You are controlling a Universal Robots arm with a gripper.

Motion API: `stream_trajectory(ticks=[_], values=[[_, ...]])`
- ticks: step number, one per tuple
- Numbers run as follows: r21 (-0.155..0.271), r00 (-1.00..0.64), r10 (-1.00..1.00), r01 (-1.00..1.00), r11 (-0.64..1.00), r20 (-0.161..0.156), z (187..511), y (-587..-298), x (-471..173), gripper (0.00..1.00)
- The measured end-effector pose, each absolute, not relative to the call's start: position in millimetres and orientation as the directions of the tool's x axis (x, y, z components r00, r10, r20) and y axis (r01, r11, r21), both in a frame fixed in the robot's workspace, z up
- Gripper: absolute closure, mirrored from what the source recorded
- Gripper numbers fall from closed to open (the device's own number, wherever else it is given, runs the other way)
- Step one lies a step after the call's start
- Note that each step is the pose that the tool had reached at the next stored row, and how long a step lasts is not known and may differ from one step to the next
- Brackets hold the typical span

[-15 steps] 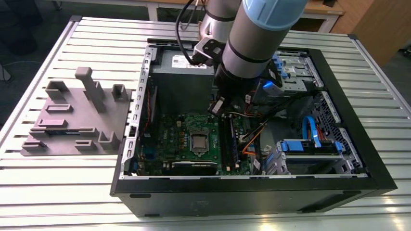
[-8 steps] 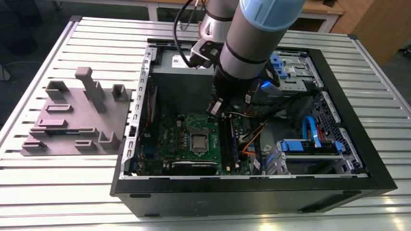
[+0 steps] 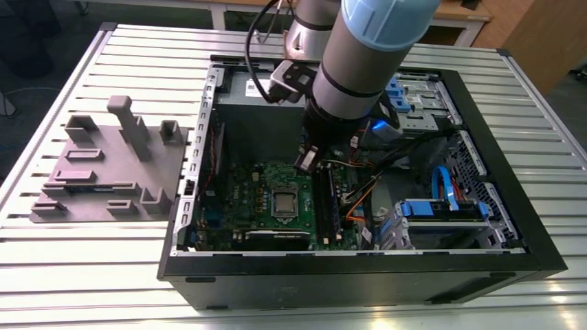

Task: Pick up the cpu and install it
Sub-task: 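Install the first cpu locking lever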

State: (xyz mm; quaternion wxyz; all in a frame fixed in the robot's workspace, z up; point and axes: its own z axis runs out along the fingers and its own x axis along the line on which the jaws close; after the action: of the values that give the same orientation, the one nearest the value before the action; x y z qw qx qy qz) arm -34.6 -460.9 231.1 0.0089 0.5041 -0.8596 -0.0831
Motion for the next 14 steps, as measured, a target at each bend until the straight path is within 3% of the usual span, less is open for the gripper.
stream_trajectory(ticks=[14], values=[[0.142, -0.404, -0.912, -0.909, 0.391, -0.074, 236.1, -461.1, -35.8, 0.9]])
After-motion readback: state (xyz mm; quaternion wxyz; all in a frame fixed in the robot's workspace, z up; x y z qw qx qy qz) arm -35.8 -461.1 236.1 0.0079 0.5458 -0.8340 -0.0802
